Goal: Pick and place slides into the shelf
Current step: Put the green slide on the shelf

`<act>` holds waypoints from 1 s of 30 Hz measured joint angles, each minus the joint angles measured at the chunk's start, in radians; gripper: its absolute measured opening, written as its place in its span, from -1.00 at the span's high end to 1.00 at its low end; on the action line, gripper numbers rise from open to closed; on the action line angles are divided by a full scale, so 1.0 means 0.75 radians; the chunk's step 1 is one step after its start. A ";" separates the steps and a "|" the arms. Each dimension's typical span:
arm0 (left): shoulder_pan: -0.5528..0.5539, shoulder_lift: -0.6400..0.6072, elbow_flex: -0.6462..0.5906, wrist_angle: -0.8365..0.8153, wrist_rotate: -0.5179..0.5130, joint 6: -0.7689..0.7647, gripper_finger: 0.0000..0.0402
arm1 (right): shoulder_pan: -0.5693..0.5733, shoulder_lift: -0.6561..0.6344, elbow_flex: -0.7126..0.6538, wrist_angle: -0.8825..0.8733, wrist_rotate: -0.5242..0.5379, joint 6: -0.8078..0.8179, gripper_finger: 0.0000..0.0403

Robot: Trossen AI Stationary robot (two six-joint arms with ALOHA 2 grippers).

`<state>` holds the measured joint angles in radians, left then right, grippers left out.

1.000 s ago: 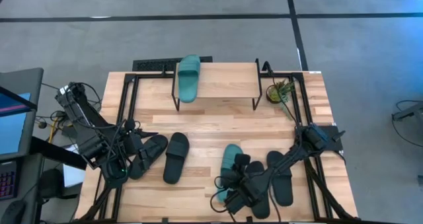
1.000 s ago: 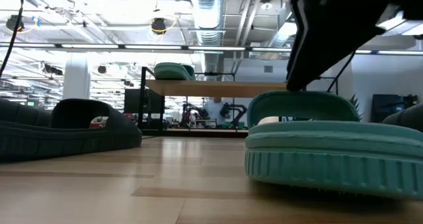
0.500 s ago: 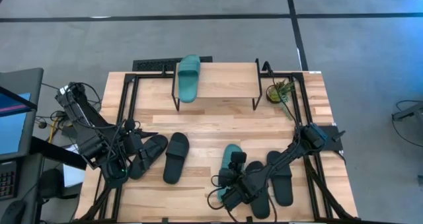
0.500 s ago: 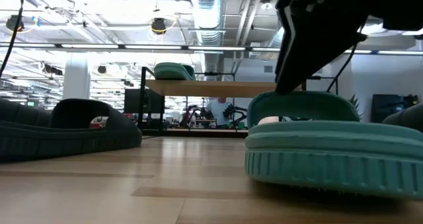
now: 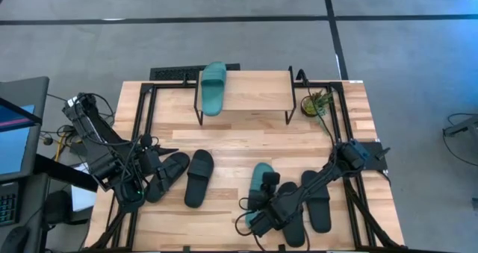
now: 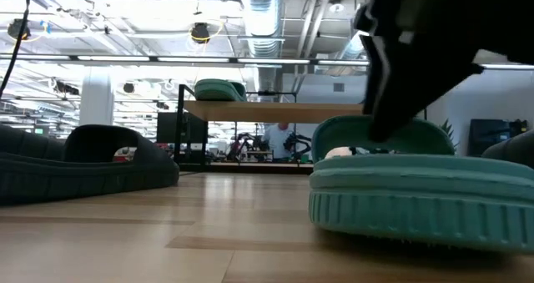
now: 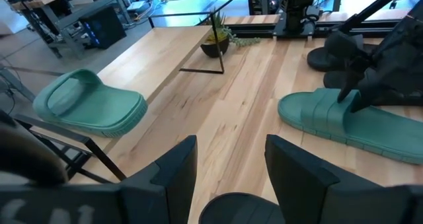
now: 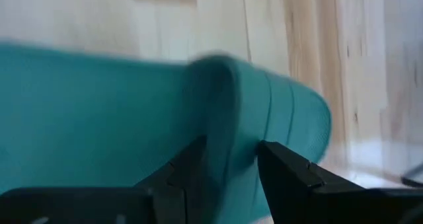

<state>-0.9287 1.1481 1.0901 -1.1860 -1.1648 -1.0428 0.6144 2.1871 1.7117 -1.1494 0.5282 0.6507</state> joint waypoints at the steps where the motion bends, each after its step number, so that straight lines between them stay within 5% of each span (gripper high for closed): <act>1: 0.000 0.000 0.000 -0.001 0.000 0.000 0.17 | -0.001 0.008 0.000 -0.008 0.002 0.010 0.39; 12: 0.000 0.000 0.000 -0.002 0.001 0.001 0.17 | -0.009 0.017 -0.003 -0.100 0.037 0.180 0.42; 20: 0.000 0.000 0.000 -0.004 -0.001 0.000 0.17 | -0.009 0.017 -0.003 -0.099 0.051 0.181 0.93; 30: 0.000 0.000 0.000 -0.017 -0.002 0.000 0.17 | -0.008 0.007 0.001 -0.099 0.075 0.269 0.96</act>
<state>-0.9287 1.1481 1.0901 -1.1984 -1.1660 -1.0428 0.6086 2.1925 1.7127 -1.2239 0.5846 0.8522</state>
